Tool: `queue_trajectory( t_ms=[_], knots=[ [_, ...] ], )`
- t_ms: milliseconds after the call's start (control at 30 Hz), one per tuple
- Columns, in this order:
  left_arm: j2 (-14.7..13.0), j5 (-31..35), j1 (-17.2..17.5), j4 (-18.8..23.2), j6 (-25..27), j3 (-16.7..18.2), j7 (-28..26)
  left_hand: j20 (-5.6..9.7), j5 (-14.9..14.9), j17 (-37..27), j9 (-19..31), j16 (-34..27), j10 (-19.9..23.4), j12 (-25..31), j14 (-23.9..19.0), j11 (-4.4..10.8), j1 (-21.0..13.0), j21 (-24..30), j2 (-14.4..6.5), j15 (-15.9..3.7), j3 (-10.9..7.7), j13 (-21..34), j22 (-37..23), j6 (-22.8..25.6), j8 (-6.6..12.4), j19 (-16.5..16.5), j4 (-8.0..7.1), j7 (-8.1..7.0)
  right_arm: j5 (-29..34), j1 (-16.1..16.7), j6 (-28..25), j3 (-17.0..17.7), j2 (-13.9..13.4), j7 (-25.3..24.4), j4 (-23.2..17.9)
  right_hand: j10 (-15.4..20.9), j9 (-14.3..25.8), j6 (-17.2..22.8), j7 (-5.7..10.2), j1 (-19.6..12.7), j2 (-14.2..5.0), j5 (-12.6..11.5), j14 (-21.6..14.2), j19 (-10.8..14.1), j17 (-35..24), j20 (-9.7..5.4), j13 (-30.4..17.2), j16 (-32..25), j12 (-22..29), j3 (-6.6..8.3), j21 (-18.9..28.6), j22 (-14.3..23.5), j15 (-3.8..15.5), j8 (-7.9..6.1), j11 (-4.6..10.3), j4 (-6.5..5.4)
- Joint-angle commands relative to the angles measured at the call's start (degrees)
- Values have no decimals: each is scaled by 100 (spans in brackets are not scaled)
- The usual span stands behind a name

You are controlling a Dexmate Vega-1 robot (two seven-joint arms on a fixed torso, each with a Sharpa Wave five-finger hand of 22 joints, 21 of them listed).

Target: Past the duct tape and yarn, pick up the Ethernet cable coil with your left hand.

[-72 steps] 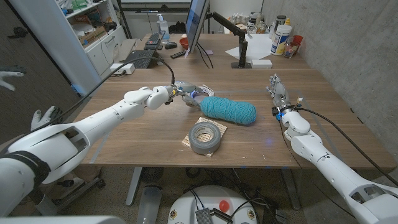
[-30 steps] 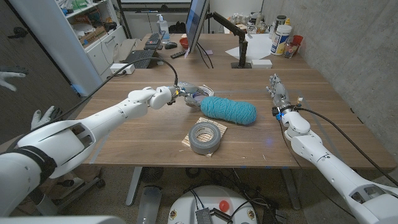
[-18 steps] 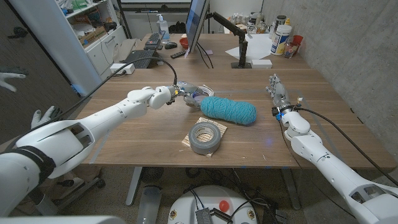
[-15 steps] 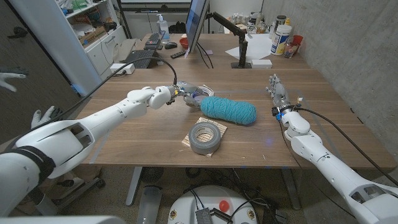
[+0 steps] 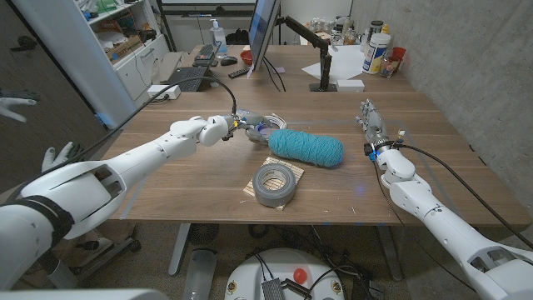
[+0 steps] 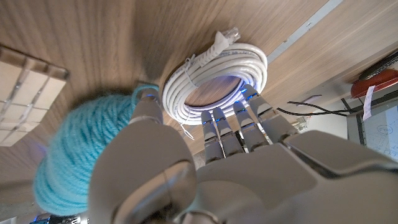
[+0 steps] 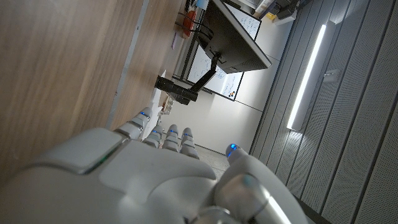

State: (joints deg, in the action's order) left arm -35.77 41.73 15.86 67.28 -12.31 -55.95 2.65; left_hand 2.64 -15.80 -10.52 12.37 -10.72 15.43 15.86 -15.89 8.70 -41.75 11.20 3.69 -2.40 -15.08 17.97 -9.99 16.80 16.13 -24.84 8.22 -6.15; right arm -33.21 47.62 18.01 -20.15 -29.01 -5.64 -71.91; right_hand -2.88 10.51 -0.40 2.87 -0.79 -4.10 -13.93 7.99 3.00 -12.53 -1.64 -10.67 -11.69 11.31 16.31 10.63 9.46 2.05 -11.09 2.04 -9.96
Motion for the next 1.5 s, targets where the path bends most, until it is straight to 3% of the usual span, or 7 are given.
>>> queue_trajectory(
  t_ms=[33,200,533,733,767,1000,1500],
  knots=[
    [122,43,-112,-204,-18,-111,5,11,11,-14,10,-9,9,-46,-7,5,-132,2,20,-576,-32,20,-10,-31,17,-45,39,-24,-18,0,-39,5,2,-21,-14,-34,28,27,20,19,-463,0,48,-23,-14,-14,-18,-24,-14,27,9,21,237,-10,18,0],
    [145,40,-152,-210,1,-139,49,22,38,-3,8,31,-119,-104,105,28,-371,-16,20,-567,-78,25,-7,-149,-23,3,125,-6,-9,-14,-12,-1,11,-5,21,-28,28,29,18,19,-464,0,51,-25,-15,-13,-17,-24,-12,29,9,21,238,-10,17,-1],
    [249,-93,-299,-233,28,-186,424,-28,228,-17,-2,67,-470,-229,452,-63,-1221,-65,-259,-414,-460,47,3,-506,-174,268,197,105,-29,-17,-17,7,17,-1,34,-31,28,26,15,18,-468,1,54,-28,-15,-14,-17,-24,-12,33,10,21,243,-7,8,-1],
    [316,-55,-353,-250,29,-249,451,-30,298,-16,-6,68,-549,-254,525,-82,-1206,-70,-198,-405,-443,50,6,-584,-214,321,157,139,-30,-16,-13,11,24,-19,33,-34,28,28,19,19,-470,1,53,-24,-15,-19,-17,-26,-13,34,12,21,236,-8,8,-2],
    [316,-57,-356,-252,25,-253,449,-31,345,-19,-9,51,-554,-250,541,-83,-1059,-59,-94,-396,-351,52,7,-605,-231,326,85,149,-29,-16,-11,11,25,-18,34,-39,28,25,16,19,-470,1,54,-24,-16,-18,-17,-26,-15,35,12,21,237,-6,11,-2],
    [349,21,-406,-233,34,-324,481,-36,368,-22,-13,44,-577,-249,586,-86,-884,-60,20,-372,-244,55,8,-630,-253,366,14,158,-41,-17,-26,12,19,-6,30,-39,28,22,16,20,-471,2,55,-27,-16,-19,-17,-27,-14,36,12,21,240,-4,11,-3],
    [359,88,-407,-186,75,-395,595,14,349,-15,-11,-42,-390,-150,371,1,-948,7,-15,-481,-251,70,4,-404,-176,227,32,119,-52,-24,-7,16,28,10,56,-41,29,19,20,22,-471,4,57,-31,-18,-16,-17,-29,-14,39,13,21,241,-3,16,-4]
  ],
)
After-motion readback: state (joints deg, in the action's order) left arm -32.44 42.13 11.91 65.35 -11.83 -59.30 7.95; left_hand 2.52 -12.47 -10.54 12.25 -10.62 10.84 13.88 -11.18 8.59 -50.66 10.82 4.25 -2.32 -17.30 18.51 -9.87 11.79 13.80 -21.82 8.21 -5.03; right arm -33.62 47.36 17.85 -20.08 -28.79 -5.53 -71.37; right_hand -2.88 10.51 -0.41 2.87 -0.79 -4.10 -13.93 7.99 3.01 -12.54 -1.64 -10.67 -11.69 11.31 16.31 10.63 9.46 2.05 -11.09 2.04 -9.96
